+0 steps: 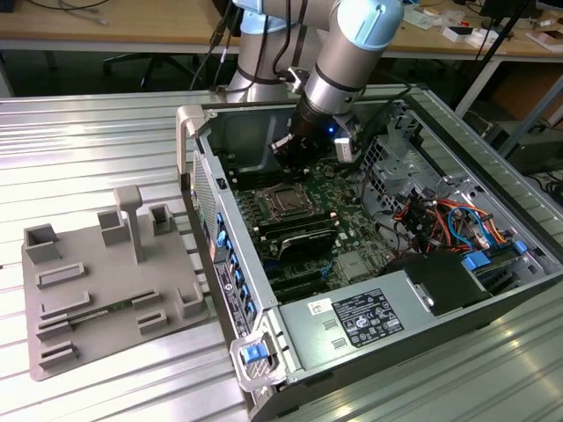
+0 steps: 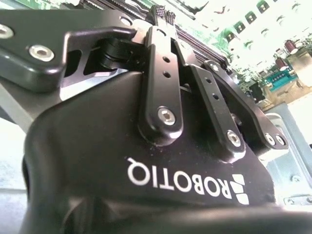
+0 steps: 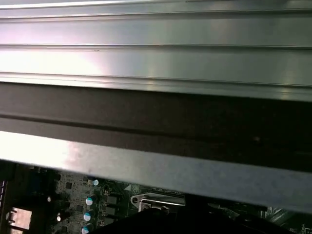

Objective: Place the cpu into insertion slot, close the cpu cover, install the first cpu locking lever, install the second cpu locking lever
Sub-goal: 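Install the first cpu locking lever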

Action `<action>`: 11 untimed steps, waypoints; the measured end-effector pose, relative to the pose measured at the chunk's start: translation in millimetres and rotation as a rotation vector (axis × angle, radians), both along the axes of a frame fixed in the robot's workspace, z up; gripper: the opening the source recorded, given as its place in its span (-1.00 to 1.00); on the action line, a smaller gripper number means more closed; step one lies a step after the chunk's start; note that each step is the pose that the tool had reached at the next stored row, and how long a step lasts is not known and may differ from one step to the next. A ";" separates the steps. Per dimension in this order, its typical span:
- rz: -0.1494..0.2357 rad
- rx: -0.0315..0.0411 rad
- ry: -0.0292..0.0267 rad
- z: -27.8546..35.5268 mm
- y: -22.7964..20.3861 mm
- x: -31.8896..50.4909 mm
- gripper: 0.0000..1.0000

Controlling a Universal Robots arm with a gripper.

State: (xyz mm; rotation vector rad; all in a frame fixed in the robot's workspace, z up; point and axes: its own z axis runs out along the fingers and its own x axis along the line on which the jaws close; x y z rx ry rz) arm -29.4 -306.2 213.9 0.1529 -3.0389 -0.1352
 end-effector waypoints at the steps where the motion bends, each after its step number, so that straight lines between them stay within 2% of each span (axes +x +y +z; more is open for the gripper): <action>1: 0.000 0.0001 0.0000 -1.2 0.0 0.9 -0.79; 11: 0.002 0.0000 0.0000 -8.7 -0.1 2.3 -0.79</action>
